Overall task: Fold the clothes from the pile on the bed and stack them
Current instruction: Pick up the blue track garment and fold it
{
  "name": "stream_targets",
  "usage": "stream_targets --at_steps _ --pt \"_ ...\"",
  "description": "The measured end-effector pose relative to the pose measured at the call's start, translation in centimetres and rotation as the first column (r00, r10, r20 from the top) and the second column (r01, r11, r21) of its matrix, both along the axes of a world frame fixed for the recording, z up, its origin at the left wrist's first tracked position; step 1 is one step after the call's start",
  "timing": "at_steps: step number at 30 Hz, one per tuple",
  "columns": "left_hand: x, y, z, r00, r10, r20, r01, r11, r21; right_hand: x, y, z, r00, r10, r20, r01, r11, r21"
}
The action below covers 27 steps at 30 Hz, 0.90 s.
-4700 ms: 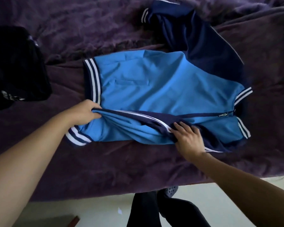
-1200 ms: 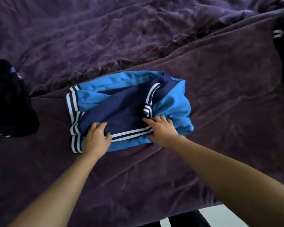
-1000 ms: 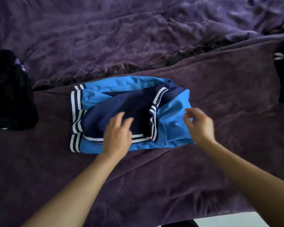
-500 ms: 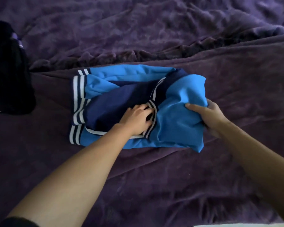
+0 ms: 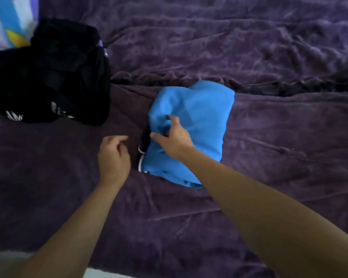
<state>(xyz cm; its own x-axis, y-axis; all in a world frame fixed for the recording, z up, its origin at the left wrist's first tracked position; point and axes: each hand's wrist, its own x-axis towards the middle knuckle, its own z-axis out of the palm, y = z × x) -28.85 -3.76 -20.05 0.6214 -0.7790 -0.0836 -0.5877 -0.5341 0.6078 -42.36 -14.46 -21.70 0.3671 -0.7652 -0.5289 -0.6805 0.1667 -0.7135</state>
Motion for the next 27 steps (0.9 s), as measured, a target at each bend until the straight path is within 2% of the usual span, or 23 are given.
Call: stream_targets --at_steps 3,5,7,9,11,13,15,16,17,20,24,25,27 --pt "0.9 0.7 -0.3 0.992 0.122 -0.012 -0.122 0.992 -0.013 1.0 0.9 -2.3 0.976 0.216 0.003 -0.215 0.970 0.116" --pt "0.6 0.0 0.1 0.993 0.117 0.008 -0.117 0.991 -0.060 0.2 0.7 -2.4 0.967 0.250 0.057 -0.256 0.956 0.142" --pt "-0.8 -1.8 0.7 0.997 0.033 0.064 -0.025 0.992 -0.124 -1.3 0.2 -1.6 0.970 0.209 0.120 -0.222 0.970 0.103" --pt "-2.8 -4.4 0.8 0.979 -0.104 0.177 0.125 0.986 -0.111 -3.4 0.1 -0.5 0.966 0.190 0.174 -0.193 0.981 0.002" --pt "-4.5 -7.0 0.1 0.911 -0.301 0.283 0.308 0.951 0.023 -5.8 -0.1 0.1 0.967 0.225 0.123 -0.206 0.967 -0.148" --pt "-5.0 -9.0 -1.6 0.820 -0.489 0.297 0.430 0.869 0.246 -8.5 -0.9 0.4 0.965 0.252 -0.069 -0.260 0.896 -0.359" --pt "-4.2 -10.1 -4.1 0.776 -0.578 0.255 0.447 0.788 0.424 -10.8 -2.6 0.3 0.957 0.170 -0.236 -0.278 0.772 -0.571" --pt "-3.6 -10.2 -5.3 0.775 -0.591 0.225 0.441 0.759 0.479 -11.6 -3.7 0.0 0.948 0.114 -0.296 -0.281 0.734 -0.618" --pt "-3.1 -10.1 -6.3 0.776 -0.598 0.199 0.437 0.739 0.513 -12.1 -5.0 -0.5 0.931 0.068 -0.360 -0.290 0.735 -0.612" --pt "-2.3 -9.6 -8.1 0.775 -0.609 0.169 0.449 0.719 0.530 -12.2 -8.5 -2.9 0.857 0.053 -0.513 -0.315 0.841 -0.440" --pt "-1.6 -10.8 -8.8 0.745 -0.652 0.143 0.488 0.678 0.549 -11.4 -9.2 -7.4 0.828 0.163 -0.536 -0.284 0.947 -0.150" --pt "-1.4 -11.6 -8.7 0.745 -0.651 0.145 0.491 0.683 0.540 -11.4 -9.3 -8.1 0.826 0.172 -0.537 -0.276 0.954 -0.120" --pt "-1.1 -14.1 -8.2 0.781 -0.592 0.199 0.479 0.771 0.419 -11.4 -10.0 -8.2 0.855 0.128 -0.503 -0.225 0.965 -0.137"
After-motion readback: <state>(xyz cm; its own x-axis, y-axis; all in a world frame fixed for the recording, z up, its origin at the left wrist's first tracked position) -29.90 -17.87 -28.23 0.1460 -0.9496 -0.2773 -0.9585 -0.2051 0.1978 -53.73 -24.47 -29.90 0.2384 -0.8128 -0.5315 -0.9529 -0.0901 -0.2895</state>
